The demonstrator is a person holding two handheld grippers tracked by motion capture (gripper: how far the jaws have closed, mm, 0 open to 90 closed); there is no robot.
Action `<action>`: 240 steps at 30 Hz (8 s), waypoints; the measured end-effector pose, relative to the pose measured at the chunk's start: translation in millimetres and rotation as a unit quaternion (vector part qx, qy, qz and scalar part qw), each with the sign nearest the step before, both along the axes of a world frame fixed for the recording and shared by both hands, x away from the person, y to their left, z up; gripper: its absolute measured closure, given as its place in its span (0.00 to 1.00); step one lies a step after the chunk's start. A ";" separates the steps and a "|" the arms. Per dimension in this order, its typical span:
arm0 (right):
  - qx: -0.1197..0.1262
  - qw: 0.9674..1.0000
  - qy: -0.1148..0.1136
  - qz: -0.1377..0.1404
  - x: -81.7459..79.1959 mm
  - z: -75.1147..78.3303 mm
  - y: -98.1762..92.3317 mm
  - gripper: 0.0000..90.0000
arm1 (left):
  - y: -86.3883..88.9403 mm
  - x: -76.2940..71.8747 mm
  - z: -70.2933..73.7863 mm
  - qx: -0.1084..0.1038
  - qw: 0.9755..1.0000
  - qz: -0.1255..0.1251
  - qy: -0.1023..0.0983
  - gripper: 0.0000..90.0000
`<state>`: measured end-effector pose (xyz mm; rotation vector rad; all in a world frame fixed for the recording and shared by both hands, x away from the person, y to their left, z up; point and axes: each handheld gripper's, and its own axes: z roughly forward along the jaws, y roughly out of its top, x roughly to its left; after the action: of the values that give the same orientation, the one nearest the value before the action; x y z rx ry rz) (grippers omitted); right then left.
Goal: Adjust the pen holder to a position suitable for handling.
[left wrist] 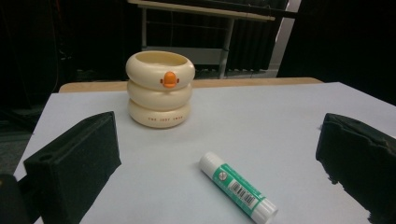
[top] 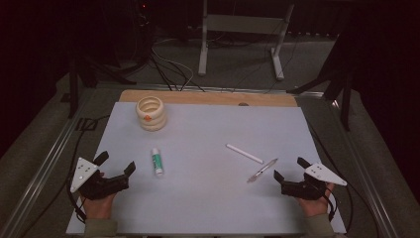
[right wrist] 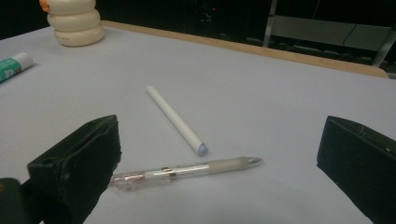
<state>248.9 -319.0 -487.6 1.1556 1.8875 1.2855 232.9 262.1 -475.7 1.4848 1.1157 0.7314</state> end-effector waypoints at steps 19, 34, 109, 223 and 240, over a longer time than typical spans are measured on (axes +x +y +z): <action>-0.008 1.000 0.026 0.000 -1.1 3.2 -3.3 0.00 | 1.1 1.3 14.7 0.010 1.000 0.026 -0.004 0.00; -0.006 0.999 0.024 -0.022 -1.1 -3.1 -3.9 0.00 | -3.0 12.5 36.1 0.023 1.000 0.016 0.002 0.00; -0.005 1.000 -0.003 -0.019 -7.2 -3.6 -3.3 0.00 | -14.2 179.9 49.6 0.036 0.996 -0.007 0.086 0.00; 0.012 1.000 -0.020 0.011 -1.4 -2.9 1.4 0.00 | -165.1 169.9 9.5 0.055 0.959 -0.123 0.251 0.80; 0.008 1.000 0.011 0.021 11.5 -0.4 3.6 0.00 | -157.7 162.9 20.5 -0.007 0.975 -0.150 0.164 0.00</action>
<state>260.4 -315.4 -488.0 1.1469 1.9309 1.3174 395.8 104.4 -455.2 1.7559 1.0995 0.2731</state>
